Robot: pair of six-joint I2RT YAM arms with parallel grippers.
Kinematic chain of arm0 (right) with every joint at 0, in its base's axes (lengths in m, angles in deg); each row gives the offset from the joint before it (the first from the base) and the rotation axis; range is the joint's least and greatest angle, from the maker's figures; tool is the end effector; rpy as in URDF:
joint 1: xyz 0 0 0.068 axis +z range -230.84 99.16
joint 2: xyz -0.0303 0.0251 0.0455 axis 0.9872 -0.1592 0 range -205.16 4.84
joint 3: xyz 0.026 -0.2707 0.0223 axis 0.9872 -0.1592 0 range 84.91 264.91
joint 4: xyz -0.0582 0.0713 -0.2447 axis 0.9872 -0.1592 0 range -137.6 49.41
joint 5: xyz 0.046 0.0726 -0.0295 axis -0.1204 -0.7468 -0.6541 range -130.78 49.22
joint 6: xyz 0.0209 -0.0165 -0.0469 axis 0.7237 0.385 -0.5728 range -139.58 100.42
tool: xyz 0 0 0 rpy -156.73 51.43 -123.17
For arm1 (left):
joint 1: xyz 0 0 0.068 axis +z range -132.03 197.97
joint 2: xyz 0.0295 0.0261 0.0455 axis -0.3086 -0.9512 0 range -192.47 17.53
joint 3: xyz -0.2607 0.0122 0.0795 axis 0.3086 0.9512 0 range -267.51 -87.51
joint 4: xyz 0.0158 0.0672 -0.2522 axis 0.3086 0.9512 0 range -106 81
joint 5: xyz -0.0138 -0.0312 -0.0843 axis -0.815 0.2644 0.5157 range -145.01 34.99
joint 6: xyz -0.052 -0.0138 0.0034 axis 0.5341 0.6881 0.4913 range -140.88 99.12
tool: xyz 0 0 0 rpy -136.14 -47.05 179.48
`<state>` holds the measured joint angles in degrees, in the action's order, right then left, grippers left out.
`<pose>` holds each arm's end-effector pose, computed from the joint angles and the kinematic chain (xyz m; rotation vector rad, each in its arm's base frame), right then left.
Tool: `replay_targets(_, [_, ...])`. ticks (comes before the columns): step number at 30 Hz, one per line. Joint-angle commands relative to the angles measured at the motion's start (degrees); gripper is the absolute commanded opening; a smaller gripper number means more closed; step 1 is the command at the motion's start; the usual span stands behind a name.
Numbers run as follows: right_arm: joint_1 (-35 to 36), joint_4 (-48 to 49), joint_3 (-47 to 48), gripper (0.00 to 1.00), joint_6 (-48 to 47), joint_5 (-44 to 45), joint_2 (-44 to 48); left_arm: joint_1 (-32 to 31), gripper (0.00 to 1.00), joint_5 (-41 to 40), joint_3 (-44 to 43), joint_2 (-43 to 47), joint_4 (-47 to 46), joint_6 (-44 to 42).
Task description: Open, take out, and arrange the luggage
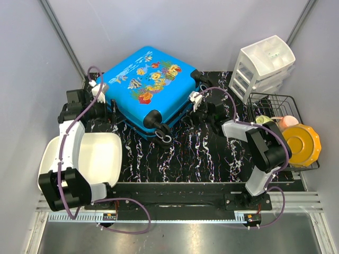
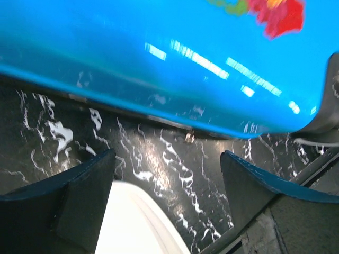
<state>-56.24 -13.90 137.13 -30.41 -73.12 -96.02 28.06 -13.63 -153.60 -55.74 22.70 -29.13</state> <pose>0.3314 0.1728 0.1897 -0.9424 1.7145 0.7081 0.2648 0.0231 0.3228 0.3007 2.1994 -0.6766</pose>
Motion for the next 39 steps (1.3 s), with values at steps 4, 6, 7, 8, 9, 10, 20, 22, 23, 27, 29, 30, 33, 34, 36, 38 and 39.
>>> replay_targets(4, [-2.2,-12.6,2.2,0.67,2.6,0.3,9.5,0.1,0.82,2.5,16.1,7.8,-7.5,-5.8])
replay_targets(6, [-2.1,-17.1,2.4,0.72,5.5,-0.4,12.9,-1.8,0.80,1.3,21.4,9.8,-15.5,-3.1])
replay_targets(7, [-2.1,-18.6,2.5,0.74,6.5,-0.4,14.0,-2.5,0.78,0.5,24.8,10.5,-18.7,-0.6])
replay_targets(8, [-2.0,-21.4,2.9,0.76,8.5,-0.4,15.8,-3.8,0.77,0.2,26.5,11.6,-24.5,0.2])
replay_targets(9, [-1.8,-22.6,3.0,0.78,9.2,-0.4,16.8,-4.7,0.75,-1.3,28.1,11.9,-27.1,0.9])
replay_targets(10, [-1.6,-23.4,2.8,0.78,10.0,-0.4,17.8,-5.6,0.73,-2.5,31.0,12.2,-29.6,2.1])
replay_targets(20, [8.3,-36.8,9.8,0.99,15.7,4.1,22.5,-13.7,0.61,-11.5,34.1,4.9,-49.1,11.6])
replay_targets(22, [12.3,-37.9,11.2,1.00,16.4,10.1,21.7,-14.6,0.57,-12.3,33.0,3.8,-49.3,11.8])
replay_targets(23, [13.5,-39.9,13.1,1.00,16.3,11.7,21.1,-14.9,0.55,-12.2,32.9,3.5,-49.8,11.9])
replay_targets(27, [17.4,-42.9,17.0,1.00,17.4,14.8,18.3,-15.4,0.39,-13.2,32.2,3.0,-49.1,11.9])
replay_targets(29, [19.2,-43.0,18.0,1.00,16.9,15.6,17.6,-15.4,0.30,-13.1,32.5,3.3,-49.0,12.1])
replay_targets(30, [19.6,-43.0,18.3,1.00,16.8,16.2,17.5,-15.4,0.27,-12.5,32.6,3.3,-48.9,12.4])
replay_targets(33, [21.4,-44.1,19.5,1.00,16.3,16.6,16.8,-15.4,0.12,-11.8,32.7,3.1,-49.1,13.2])
replay_targets(34, [22.2,-44.6,19.7,1.00,15.3,17.7,16.0,-15.4,0.10,-11.8,32.8,2.9,-49.1,13.4])
replay_targets(36, [24.4,-45.0,20.6,1.00,14.1,19.8,15.0,-15.4,0.00,-12.1,32.9,2.5,-49.5,14.0])
replay_targets(38, [26.2,-45.4,22.4,1.00,12.6,23.5,12.6,-15.4,0.00,-12.8,32.9,2.4,-49.7,14.5])
replay_targets(39, [26.5,-45.7,23.3,1.00,12.2,24.6,11.7,-15.4,0.00,-13.3,32.9,2.4,-49.6,14.8])
